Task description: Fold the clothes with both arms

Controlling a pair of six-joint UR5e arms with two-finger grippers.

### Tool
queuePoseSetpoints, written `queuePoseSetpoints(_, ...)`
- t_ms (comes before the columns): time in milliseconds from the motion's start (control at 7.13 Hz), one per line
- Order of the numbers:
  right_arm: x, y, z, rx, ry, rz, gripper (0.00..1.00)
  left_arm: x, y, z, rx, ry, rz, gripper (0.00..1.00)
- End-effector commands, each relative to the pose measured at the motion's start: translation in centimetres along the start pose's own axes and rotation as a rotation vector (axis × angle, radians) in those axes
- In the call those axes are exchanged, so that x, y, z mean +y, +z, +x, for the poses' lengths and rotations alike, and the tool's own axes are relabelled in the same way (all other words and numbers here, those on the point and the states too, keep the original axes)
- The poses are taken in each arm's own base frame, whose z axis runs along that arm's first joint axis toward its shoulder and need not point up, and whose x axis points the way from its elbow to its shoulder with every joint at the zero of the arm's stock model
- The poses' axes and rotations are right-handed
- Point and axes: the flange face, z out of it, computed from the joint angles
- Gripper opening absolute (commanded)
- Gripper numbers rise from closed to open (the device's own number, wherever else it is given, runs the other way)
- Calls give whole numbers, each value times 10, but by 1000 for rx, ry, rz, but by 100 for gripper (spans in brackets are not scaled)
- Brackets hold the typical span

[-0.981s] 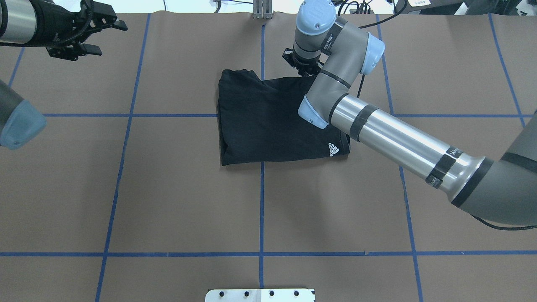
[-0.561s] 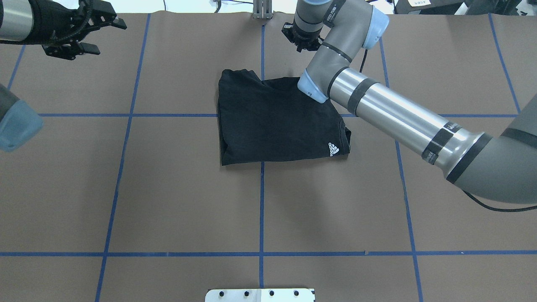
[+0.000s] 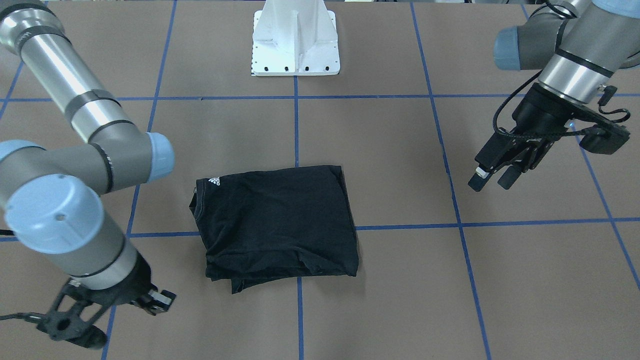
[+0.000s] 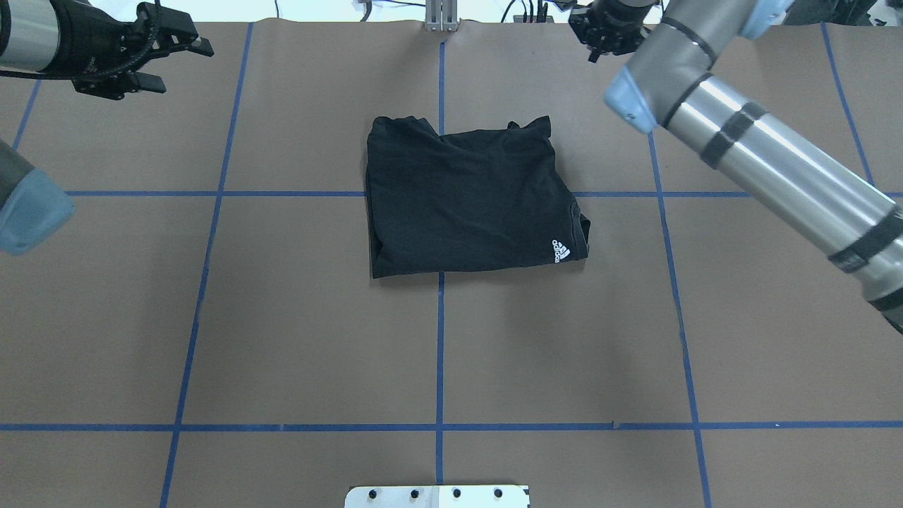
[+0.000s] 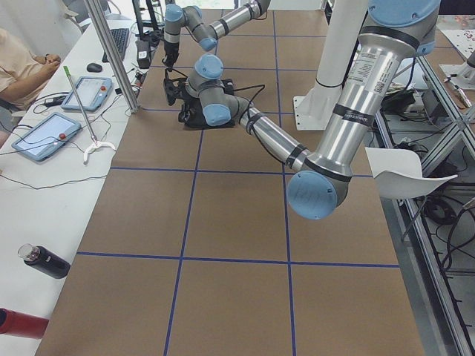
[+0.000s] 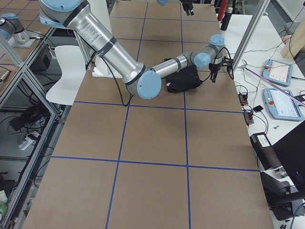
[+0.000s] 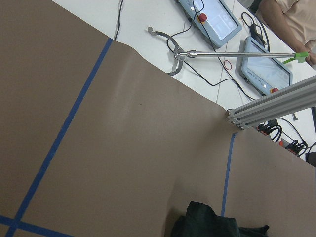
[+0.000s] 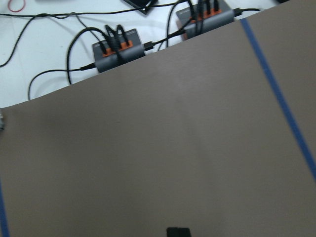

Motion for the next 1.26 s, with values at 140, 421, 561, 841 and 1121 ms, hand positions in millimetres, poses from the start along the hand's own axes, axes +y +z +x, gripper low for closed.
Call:
queuePoseSetpoints(140, 29, -48, 205, -18, -116, -13, 28, -9, -2, -64, -94, 352, -14, 99)
queuePoseSetpoints(421, 53, -72, 298, 15, -200, 9, 99, -39, -15, -110, -205, 580, -50, 99)
queuePoseSetpoints(561, 55, -81, 337, 47, -355, 3, 100, -45, -20, -121, -215, 639, -120, 99)
queuePoseSetpoints(841, 56, -114, 348, 150, -546, -154, 100, -39, -25, -146, -234, 707, -156, 99)
queuePoseSetpoints(1121, 46, -151, 329, 173, -580, -219, 100, -59, -35, -176, -307, 837, -227, 99)
